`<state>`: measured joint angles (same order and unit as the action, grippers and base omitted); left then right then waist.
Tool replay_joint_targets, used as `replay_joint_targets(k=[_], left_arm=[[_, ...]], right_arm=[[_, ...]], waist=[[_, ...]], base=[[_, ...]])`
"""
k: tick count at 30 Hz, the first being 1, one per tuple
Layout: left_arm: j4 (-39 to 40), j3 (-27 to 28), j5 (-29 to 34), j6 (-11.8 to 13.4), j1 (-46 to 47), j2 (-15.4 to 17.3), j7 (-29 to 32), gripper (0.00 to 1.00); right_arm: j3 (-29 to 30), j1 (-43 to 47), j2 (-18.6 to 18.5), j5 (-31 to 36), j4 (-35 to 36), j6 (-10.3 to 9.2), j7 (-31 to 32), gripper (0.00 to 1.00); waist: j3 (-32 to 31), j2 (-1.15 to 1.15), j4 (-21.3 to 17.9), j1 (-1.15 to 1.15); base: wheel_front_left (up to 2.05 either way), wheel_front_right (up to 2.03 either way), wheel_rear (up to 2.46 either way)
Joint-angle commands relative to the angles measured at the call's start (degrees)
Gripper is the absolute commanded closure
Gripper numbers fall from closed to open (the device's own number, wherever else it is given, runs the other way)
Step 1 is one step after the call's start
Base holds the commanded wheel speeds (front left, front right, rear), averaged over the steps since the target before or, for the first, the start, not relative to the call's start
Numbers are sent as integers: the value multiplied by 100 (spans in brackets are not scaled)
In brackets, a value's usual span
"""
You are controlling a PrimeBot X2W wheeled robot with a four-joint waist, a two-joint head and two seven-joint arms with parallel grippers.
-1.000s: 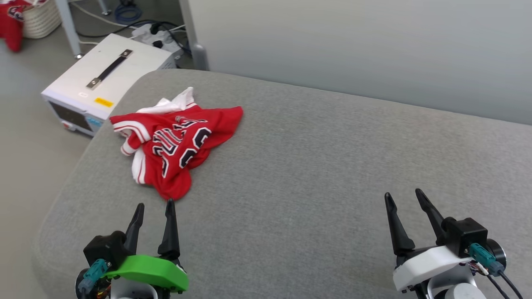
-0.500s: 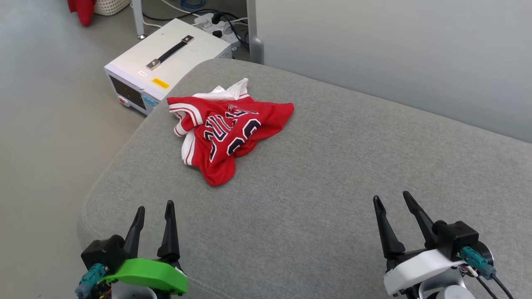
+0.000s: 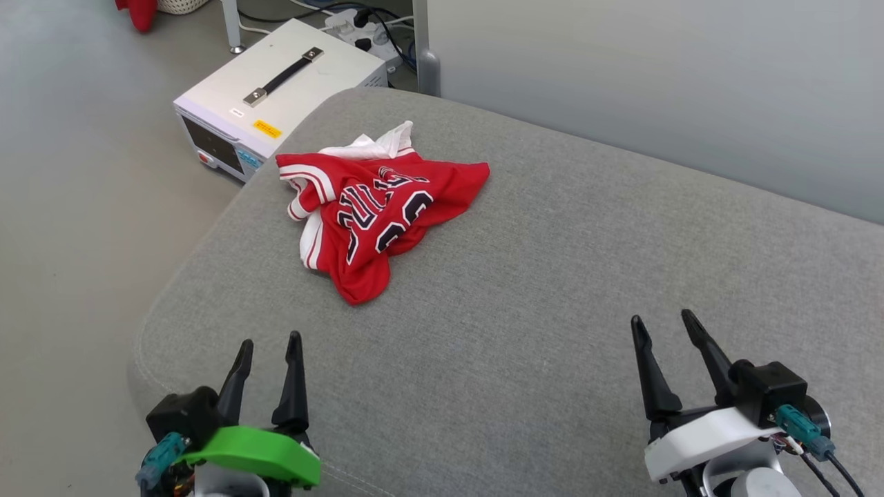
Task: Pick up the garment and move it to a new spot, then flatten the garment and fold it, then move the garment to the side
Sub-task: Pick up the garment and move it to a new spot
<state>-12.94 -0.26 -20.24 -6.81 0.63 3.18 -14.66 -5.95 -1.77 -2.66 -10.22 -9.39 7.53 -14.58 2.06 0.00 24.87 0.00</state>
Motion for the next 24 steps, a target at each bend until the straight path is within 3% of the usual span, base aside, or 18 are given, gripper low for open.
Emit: replay_joint_targets(k=[1,6,10,17,24], left_arm=[[-22,-42,-17,-33,192,-30,-34,0],[-315,-283,18,-61,670,61,-34,0],[-671,-837,-288,-65,1414,466,226,0],[-1143,-1649,-1061,-67,3108,1451,1608,0],[-1620,-2196,-2265,-67,4578,2384,3422,0]], right_arm=[[7,-135,-21,63,50,-4,-41,0],[16,-261,-47,195,155,-4,-41,0],[12,-422,-117,240,273,-4,-41,0],[-46,-747,-279,290,466,-4,-41,0],[-81,-1071,-367,297,633,-4,-41,0]], waist=[[147,0,-88,0],[510,0,-291,0],[912,0,-548,0],[1734,0,-1014,0],[2465,0,-1457,0]], base=[[0,0,0],[0,0,0],[0,0,0],[0,0,0],[0,0,0]])
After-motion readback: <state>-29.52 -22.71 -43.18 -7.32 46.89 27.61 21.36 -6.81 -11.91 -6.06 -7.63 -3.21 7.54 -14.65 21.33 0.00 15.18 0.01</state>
